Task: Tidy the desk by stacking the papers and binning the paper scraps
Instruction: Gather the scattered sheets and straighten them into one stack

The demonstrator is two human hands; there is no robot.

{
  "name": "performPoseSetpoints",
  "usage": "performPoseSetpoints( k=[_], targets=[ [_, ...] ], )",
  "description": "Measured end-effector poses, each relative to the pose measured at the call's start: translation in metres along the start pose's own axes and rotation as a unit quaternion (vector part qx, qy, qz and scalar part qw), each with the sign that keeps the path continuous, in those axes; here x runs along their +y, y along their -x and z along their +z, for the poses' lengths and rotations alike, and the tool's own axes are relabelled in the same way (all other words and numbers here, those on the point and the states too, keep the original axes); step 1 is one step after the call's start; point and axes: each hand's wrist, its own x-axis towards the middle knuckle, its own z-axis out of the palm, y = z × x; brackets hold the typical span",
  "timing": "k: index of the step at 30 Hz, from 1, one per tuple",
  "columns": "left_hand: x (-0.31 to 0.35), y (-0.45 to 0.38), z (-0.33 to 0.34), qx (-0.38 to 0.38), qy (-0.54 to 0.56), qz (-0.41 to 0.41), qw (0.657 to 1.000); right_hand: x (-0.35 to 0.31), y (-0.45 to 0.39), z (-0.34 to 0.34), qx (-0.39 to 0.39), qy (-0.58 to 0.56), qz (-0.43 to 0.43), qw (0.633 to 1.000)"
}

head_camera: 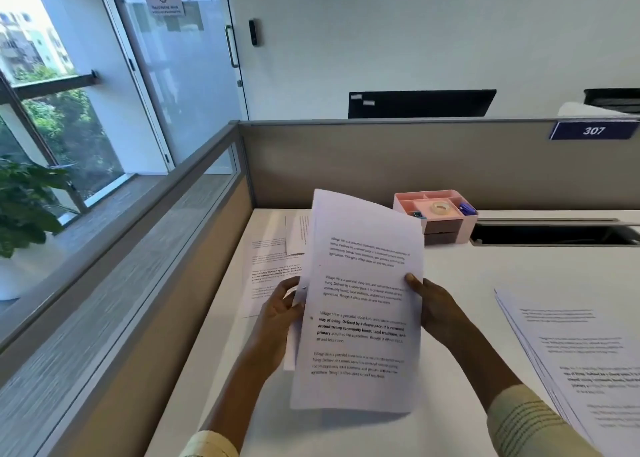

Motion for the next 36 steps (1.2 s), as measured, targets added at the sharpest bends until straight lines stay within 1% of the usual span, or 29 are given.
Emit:
performPoseSetpoints(
  k=[2, 4, 6, 7, 9, 11, 13, 16, 19, 22, 24, 26, 28, 32, 36],
  targets=[
    [0.001, 0.002, -0.001, -0.01, -0.019, -0.009, 1.0, -0.006, -0.001, 0.007, 0.013, -0.004, -0.021, 1.0],
    [0.006, 0.003, -0.003, -0.014, -0.024, -0.01, 1.0, -0.015, -0.002, 0.013, 0.034, 0.021, -0.06, 0.997],
    [0.012, 0.002, -0.005, -0.027, -0.042, 0.004, 0.999, -0.025, -0.002, 0.018, 0.046, 0.048, -0.102, 0.993],
    [0.014, -0.002, -0.007, -0.022, -0.067, 0.015, 0.997, -0.029, -0.001, 0.021, 0.045, 0.057, -0.118, 0.99],
    [0.015, -0.011, -0.008, 0.04, -0.12, 0.046, 0.991, -0.038, 0.003, 0.028, 0.039, 0.068, -0.148, 0.986],
    [0.014, -0.019, -0.01, 0.107, -0.149, 0.087, 0.979, -0.047, 0.009, 0.036, 0.025, 0.066, -0.173, 0.982],
    [0.013, -0.021, -0.009, 0.14, -0.155, 0.118, 0.971, -0.053, 0.014, 0.041, 0.006, 0.06, -0.194, 0.979],
    [0.006, -0.019, -0.004, 0.158, -0.13, 0.139, 0.969, -0.05, 0.016, 0.043, -0.005, 0.094, -0.189, 0.977],
    [-0.01, -0.016, 0.002, 0.156, -0.118, 0.123, 0.973, -0.031, 0.015, 0.04, -0.001, 0.124, -0.164, 0.979],
    [-0.018, -0.015, 0.007, 0.14, -0.142, 0.124, 0.972, -0.022, 0.015, 0.041, 0.017, 0.125, -0.147, 0.981],
    [-0.013, -0.015, 0.009, 0.145, -0.162, 0.146, 0.965, -0.027, 0.015, 0.043, 0.027, 0.125, -0.151, 0.98],
    [-0.009, -0.016, 0.007, 0.148, -0.175, 0.165, 0.959, -0.034, 0.013, 0.043, 0.021, 0.126, -0.157, 0.979],
    [-0.014, -0.018, 0.005, 0.144, -0.182, 0.15, 0.961, -0.034, 0.009, 0.039, 0.009, 0.143, -0.157, 0.977],
    [-0.035, -0.018, 0.002, 0.141, -0.218, 0.089, 0.962, -0.011, 0.005, 0.033, 0.007, 0.162, -0.118, 0.98],
    [-0.035, -0.019, 0.007, 0.174, -0.244, 0.081, 0.951, -0.01, 0.003, 0.033, 0.03, 0.157, -0.126, 0.979]
  ],
)
